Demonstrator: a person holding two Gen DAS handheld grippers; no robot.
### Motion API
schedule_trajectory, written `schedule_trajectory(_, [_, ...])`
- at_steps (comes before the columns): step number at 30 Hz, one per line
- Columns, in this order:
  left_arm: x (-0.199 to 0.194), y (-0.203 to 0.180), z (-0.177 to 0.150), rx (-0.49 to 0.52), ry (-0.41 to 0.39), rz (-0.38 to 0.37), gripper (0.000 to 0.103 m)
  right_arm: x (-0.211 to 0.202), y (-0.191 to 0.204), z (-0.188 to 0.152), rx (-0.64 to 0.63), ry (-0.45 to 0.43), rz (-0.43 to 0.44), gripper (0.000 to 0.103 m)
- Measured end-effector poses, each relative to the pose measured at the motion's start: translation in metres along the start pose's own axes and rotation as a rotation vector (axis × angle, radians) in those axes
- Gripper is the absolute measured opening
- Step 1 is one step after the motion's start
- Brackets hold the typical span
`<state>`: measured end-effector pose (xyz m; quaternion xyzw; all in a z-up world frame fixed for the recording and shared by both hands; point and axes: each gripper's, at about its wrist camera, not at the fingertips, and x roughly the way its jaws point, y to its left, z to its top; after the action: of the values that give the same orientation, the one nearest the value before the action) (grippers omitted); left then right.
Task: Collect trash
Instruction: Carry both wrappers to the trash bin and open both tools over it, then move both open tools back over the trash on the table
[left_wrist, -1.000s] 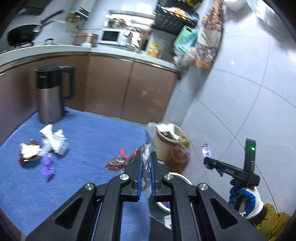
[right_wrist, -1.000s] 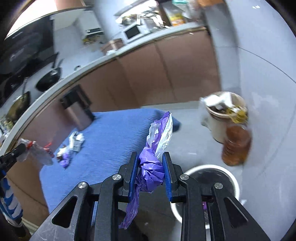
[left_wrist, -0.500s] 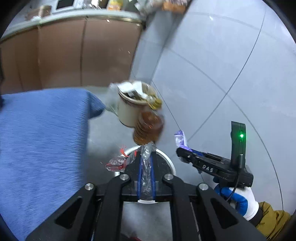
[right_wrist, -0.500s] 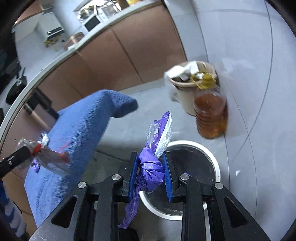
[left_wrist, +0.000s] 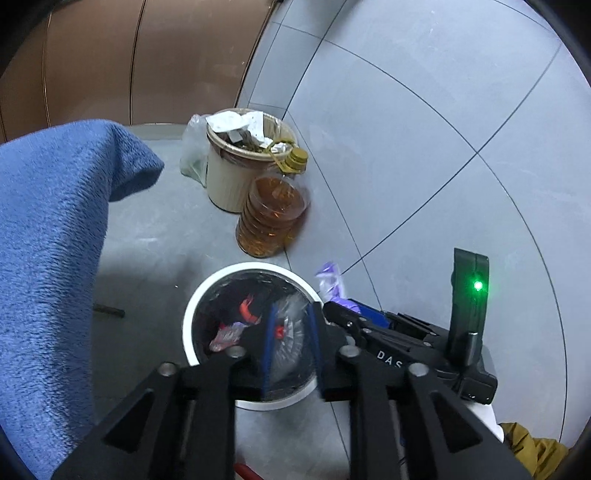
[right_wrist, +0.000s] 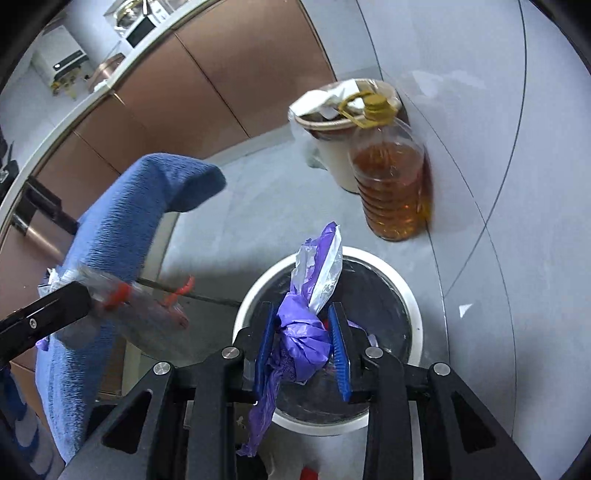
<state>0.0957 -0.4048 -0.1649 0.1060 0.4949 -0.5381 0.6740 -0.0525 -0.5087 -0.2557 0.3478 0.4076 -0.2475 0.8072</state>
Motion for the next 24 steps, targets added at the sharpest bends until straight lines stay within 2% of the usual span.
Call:
schedule_trajectory(3, [-0.002, -0.001, 0.000, -0.004, -0.007, -0.007, 0.039, 0.003, -0.004, -0.001, 0.008, 0.008, -0.015, 0.036])
schedule_trajectory(9, [-0.019, -0.001, -0.004, 0.002, -0.043, -0.012, 0.039, 0.001, -0.003, -0.001, 0.011, 0.003, -0.025, 0.038])
schedule_trajectory(12, [-0.035, 0.000, -0.007, 0.006, -0.086, -0.009, 0.039, -0.004, 0.003, -0.001, -0.001, -0.007, -0.021, 0.038])
schedule_trajectory(18, [-0.090, 0.001, -0.019, 0.007, -0.225, -0.011, 0.039, -0.020, 0.026, 0.000, -0.052, -0.037, 0.005, 0.038])
schedule_trajectory(24, [-0.143, 0.005, -0.034, -0.006, -0.298, 0.002, 0.039, -0.041, 0.058, 0.001, -0.123, -0.075, 0.035, 0.038])
